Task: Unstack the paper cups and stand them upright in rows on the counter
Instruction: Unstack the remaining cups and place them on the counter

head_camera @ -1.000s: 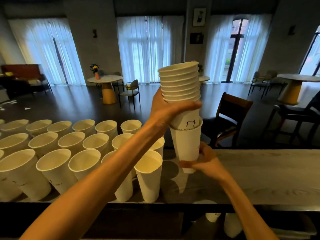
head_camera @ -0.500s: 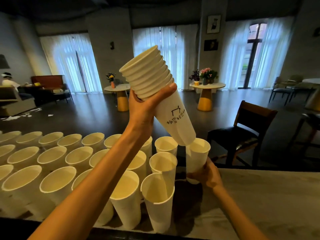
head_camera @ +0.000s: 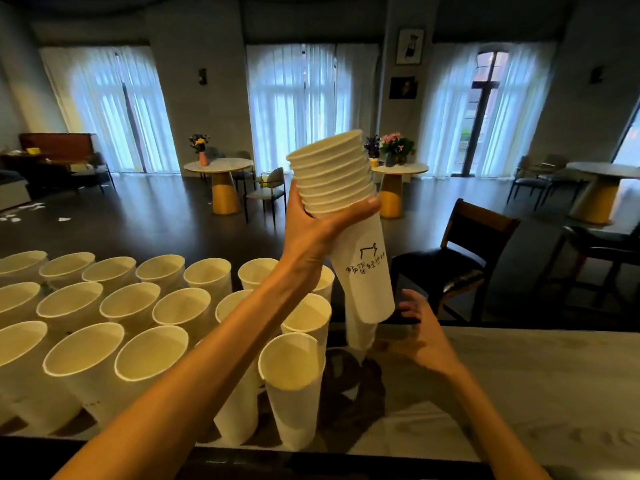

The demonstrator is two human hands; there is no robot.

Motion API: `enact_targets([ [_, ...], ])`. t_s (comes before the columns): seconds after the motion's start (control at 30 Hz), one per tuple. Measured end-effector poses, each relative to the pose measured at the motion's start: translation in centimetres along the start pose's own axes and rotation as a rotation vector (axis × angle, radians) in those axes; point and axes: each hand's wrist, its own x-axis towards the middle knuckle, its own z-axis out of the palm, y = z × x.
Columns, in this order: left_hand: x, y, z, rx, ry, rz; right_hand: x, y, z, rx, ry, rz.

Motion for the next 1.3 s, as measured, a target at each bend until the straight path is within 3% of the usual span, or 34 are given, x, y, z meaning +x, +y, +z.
enact_targets([
  [0.2, -2.8, -0.4, 4.5, 0.008, -0.163, -0.043, -5.7, -5.2, -6.1, -0.152, -0.033, -0.106],
  [0.3, -3.7, 0.4, 5.8, -0.042, -0.308, -0.095, -7.9, -7.6, -7.7, -0.218, -0.237, -0.017],
  [0.37, -4.0, 1.0, 6.1, -0.066, -0.39, -0.114, -9.0, -8.6, -8.1, -0.128, -0.299, -0.001],
  [0.5, -4.8, 1.8, 5.9, 0.035, -0.523, -0.1, -10.2, -10.7, -7.9, 0.108, -0.179, -0.05],
  [0.8, -5.1, 1.4, 4.2, 0.22, -0.284, 0.03, -9.2, -9.2, -2.0, 0.06, 0.113, -0.039],
  [0.97, -4.0, 3.4, 3.2, 0.138, -0.183, 0.076, -8.1, -5.4, 2.1, -0.023, 0.149, 0.129],
  [1.3, -3.0, 5.4, 0.8, 0.097, -0.112, 0.111, -6.5, -1.8, 5.5, -0.019, 0.079, 0.169],
])
